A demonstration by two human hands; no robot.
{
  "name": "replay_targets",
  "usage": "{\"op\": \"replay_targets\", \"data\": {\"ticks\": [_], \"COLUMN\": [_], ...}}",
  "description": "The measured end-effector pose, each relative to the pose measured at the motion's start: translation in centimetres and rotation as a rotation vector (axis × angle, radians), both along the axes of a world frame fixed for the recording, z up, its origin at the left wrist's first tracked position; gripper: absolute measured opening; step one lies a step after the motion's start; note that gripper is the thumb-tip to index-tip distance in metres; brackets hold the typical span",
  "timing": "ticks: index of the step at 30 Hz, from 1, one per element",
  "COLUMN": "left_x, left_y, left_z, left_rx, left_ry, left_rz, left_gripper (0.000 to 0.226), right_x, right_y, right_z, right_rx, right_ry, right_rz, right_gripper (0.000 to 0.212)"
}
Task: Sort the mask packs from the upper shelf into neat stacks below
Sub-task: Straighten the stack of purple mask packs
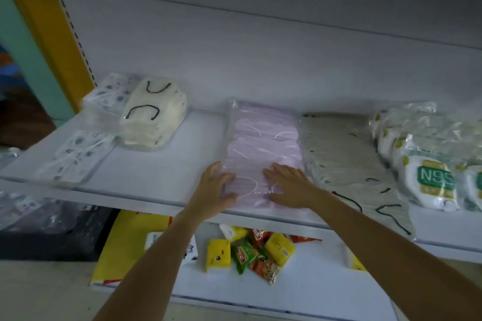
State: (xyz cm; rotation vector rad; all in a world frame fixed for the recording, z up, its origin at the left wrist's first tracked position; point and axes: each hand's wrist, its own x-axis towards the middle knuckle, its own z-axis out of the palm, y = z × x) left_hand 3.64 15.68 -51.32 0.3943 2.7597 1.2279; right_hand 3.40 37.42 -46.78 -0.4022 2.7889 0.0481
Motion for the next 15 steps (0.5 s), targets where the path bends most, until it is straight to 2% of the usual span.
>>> {"op": "replay_targets", "data": {"ticks": [5,8,10,12,15], "left_x": [-0.1,0.2,0.3,-0.2,-0.8], "left_y": [-0.4,-0.5,-0.5,-0.7,-1.0], "left_z": [-0.7,-0.8,-0.4,-0.6,-1.0], "left_rx": [-0.005,-0.013,-0.016,-0.026,-0.077], "left_ry": [-0.020,-0.045,-0.074,-0.057,-0.035], "left_rz": [-0.016,-0.033,-0.056,-0.080,-0.122], "left_gripper": [0.089,0.085,0.072,0.061,0.073], "right_x": [0.2,-0.7,-1.8,-2.5,-2.5], "right_y": [0.0,-0.1,-0.2,-0.3,-0.7], "right_z": [0.5,1.1,1.3,1.3,1.0], "right_rx": [-0.039,-0.014,0.006,-0.011,-0.022], "right_ry": [-0.015,-0.094,-0.105,-0.081,-0.025], "right_rz": [-0.038,-0.083,-0.098,-0.109,-0.108], "right_gripper": [0.072,0.092,0.105,0.102,0.089]}}
